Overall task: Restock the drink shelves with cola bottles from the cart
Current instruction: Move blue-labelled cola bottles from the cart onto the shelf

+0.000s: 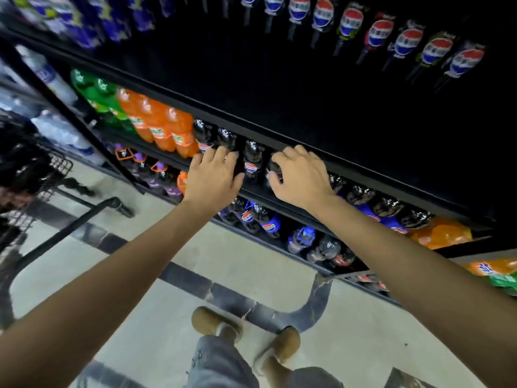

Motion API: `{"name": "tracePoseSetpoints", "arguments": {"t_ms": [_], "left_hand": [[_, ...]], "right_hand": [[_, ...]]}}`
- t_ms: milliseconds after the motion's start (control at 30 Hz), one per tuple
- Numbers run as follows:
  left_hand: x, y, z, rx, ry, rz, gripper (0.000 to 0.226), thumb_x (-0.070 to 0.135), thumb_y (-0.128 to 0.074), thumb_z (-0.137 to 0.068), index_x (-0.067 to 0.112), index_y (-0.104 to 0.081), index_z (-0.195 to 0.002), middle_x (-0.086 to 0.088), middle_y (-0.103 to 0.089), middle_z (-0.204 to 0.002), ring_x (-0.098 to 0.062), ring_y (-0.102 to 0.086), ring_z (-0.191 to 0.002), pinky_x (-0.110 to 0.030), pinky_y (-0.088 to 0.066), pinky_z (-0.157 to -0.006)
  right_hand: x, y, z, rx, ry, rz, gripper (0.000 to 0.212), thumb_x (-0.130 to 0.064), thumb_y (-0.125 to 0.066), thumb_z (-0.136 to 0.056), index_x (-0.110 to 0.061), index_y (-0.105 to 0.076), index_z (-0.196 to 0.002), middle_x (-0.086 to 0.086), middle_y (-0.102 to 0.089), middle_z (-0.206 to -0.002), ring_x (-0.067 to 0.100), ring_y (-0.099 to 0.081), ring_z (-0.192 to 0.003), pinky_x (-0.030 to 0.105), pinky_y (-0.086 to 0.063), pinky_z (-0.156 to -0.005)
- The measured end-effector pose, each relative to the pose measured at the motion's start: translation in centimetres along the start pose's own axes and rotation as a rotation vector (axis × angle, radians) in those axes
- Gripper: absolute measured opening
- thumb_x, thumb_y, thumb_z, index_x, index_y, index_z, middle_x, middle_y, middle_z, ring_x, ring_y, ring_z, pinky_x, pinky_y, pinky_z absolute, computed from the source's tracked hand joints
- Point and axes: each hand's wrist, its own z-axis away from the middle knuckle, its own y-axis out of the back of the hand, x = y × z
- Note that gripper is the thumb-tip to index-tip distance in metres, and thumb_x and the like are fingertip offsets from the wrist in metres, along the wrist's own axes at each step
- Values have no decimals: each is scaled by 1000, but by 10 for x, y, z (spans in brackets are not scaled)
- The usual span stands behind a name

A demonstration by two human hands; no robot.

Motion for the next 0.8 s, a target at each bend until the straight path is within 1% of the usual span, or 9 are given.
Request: {"name": "tracePoseSetpoints", "arguments": {"t_ms": [167, 267, 333, 400, 467, 533, 633, 733, 800], "left_hand": [[-93, 20, 53, 3, 126, 9, 36, 29, -60, -89, 4, -62, -114, -16, -62, -106, -37, -59, -95, -45, -45, -81], [-149, 33, 80, -19, 221, -15, 35, 30, -58, -91, 5, -61, -115, -14, -61, -104, -36, -59, -95, -43, -43, -79], [-183, 41, 94, -42, 290, -41, 37, 32, -55, -92, 7, -59, -118, -13, -61, -106, -35, -58, -98, -43, -41, -81], [-214, 48, 107, -84, 368, -43, 41, 36, -50, -94, 9, -55, -124, -11, -59, -116, -34, -55, -107, -43, -39, -87], [-242, 56, 119, -99, 440, -65, 43, 39, -47, -94, 11, -53, -126, -9, -58, -121, -33, -53, -111, -42, -38, -91], [-266, 63, 131, -96, 516, -90, 43, 40, -47, -94, 11, -52, -126, -8, -58, -122, -32, -53, -112, -41, -37, -91], [-298, 77, 145, -96, 633, -112, 40, 38, -48, -93, 11, -54, -122, -9, -59, -118, -32, -53, -111, -40, -38, -90], [-330, 88, 153, -112, 715, -129, 39, 39, -47, -94, 11, -53, -121, -9, -57, -119, -32, -52, -112, -42, -38, -92], [-353, 94, 154, -114, 762, -138, 40, 39, -46, -95, 11, -53, -122, -9, -56, -121, -31, -51, -115, -41, -37, -93]], "right_hand": [[-96, -6, -38, -84, 140, -45, 39, -36, -48, -92, -12, -59, -121, 8, -60, -119, 27, -50, -114, 39, -40, -91], [-153, -9, -60, -101, 241, -70, 36, -34, -48, -92, -10, -60, -116, 9, -62, -112, 28, -52, -111, 37, -42, -85], [-189, -9, -78, -95, 314, -80, 34, -32, -48, -92, -9, -61, -114, 9, -63, -107, 28, -53, -107, 37, -43, -80], [-226, -5, -96, -95, 390, -96, 34, -31, -48, -91, -9, -62, -114, 9, -63, -106, 29, -54, -106, 38, -45, -80], [-261, -2, -113, -92, 458, -99, 34, -32, -48, -92, -10, -61, -115, 8, -63, -107, 29, -54, -106, 38, -45, -81], [-296, 1, -130, -84, 536, -98, 34, -32, -49, -92, -12, -60, -116, 8, -62, -109, 29, -52, -108, 38, -43, -81], [-345, 6, -154, -71, 648, -88, 32, -32, -49, -92, -11, -59, -114, 8, -61, -110, 29, -51, -110, 35, -38, -75], [-389, 11, -178, -80, 738, -79, 33, -34, -47, -92, -12, -59, -113, 7, -62, -110, 28, -52, -110, 36, -42, -80], [-415, 13, -196, -74, 799, -91, 29, -33, -46, -92, -12, -59, -107, 7, -62, -107, 29, -53, -108, 37, -43, -79]]}}
